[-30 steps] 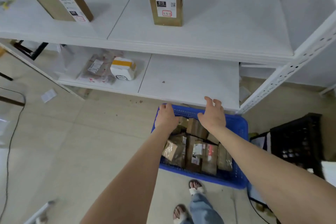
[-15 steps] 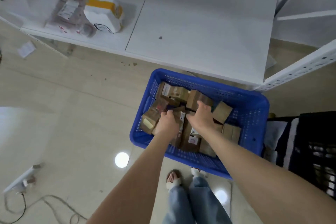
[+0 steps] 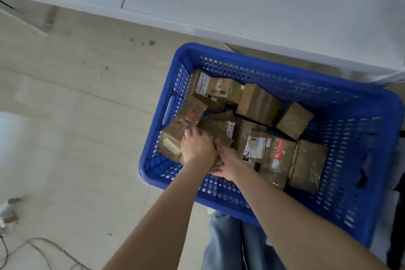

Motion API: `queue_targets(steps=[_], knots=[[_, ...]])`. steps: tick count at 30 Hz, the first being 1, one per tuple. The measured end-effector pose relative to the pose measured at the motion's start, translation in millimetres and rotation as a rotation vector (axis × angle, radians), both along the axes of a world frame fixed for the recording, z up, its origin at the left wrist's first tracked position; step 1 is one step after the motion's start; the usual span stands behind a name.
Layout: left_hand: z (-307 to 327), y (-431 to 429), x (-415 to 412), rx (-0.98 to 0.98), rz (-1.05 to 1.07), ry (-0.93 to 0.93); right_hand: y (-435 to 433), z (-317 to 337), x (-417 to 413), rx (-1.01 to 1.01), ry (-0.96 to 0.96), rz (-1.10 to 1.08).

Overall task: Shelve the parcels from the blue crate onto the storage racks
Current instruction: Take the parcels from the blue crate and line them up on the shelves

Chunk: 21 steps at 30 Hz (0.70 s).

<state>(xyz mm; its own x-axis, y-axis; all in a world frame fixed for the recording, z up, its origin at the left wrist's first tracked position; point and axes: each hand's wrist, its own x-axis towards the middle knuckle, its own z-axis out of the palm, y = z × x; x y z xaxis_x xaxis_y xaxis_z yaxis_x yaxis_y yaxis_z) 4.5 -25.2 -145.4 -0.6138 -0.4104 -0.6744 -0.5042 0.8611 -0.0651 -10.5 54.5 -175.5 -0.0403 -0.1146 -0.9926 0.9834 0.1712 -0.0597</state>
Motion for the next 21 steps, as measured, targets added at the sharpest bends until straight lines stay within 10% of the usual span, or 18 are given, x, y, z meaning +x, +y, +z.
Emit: queue_targets(steps=[9,21], knots=[[6,-5,-19,0.175,0.276,0.021,23,-9,-6,0.033,-0.019,-0.174],[144,12,-54,0.647,0.589,0.295,62,165,-80,-0.077,0.267,0.019]])
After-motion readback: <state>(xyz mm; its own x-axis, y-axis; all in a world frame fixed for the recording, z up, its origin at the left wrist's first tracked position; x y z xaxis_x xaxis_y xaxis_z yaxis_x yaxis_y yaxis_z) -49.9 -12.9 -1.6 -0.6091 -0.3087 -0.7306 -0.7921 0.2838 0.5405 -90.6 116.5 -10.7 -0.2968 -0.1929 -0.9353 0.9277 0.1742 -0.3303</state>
